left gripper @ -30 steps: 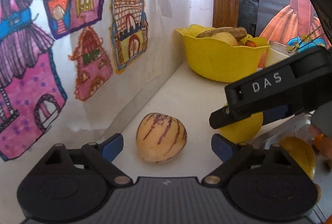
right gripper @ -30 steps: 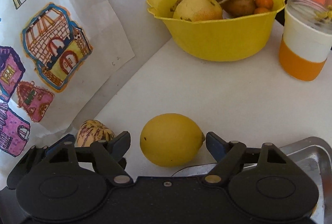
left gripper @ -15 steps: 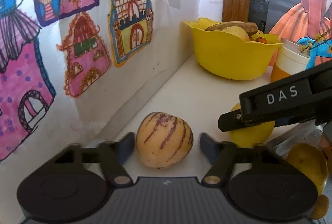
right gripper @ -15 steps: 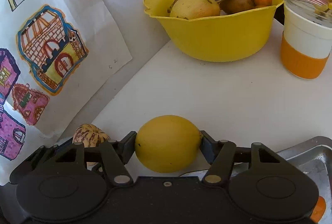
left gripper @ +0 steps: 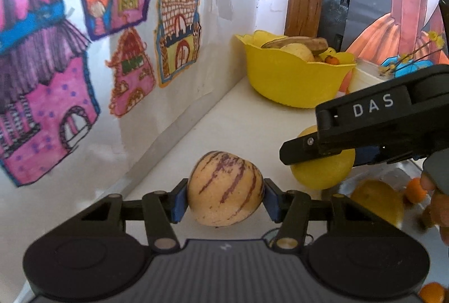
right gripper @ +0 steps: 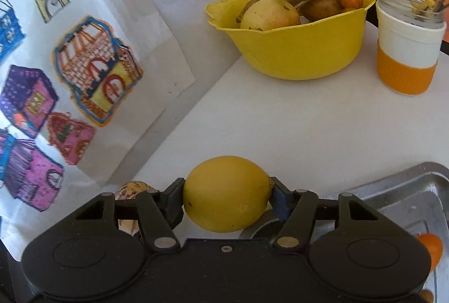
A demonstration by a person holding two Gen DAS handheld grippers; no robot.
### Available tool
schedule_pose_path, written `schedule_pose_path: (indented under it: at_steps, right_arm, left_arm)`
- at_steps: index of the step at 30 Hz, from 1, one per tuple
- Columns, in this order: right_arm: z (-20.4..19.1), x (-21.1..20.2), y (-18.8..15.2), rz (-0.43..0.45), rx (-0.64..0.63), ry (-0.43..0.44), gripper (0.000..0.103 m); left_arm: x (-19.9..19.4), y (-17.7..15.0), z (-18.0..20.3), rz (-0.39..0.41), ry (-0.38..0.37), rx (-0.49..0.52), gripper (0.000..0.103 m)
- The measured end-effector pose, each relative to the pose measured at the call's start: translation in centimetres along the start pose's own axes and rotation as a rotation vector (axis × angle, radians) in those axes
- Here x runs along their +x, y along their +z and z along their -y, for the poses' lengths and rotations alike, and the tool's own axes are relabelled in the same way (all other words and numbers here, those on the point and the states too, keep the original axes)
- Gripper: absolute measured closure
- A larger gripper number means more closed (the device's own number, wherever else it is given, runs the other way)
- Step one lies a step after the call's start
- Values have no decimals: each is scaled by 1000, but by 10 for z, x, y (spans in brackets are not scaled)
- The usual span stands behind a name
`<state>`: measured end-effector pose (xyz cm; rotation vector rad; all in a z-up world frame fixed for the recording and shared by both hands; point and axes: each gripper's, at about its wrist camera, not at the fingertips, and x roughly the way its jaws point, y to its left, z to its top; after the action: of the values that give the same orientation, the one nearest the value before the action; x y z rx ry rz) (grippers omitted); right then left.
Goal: Organize fruits
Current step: 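Carry the pepino melon with the left tool while the right tool carries the lemon, both releasing onto the tray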
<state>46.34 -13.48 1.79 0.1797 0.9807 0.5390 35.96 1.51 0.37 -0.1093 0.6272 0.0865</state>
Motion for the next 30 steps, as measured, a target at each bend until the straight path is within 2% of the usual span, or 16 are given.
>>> schedule_pose_path:
  at_steps: [11, 17, 30]
  right_arm:
    - [4, -65, -19, 60, -5, 2, 38]
    - [15, -101, -36, 83, 1, -20, 38]
    - [83, -170, -85, 116, 58, -106, 38]
  left_arm:
    - [-45, -4, 17, 35, -53, -21, 44]
    - [-59, -8, 40, 32, -97, -14, 44]
    - [-64, -15, 103, 27, -195, 9, 44]
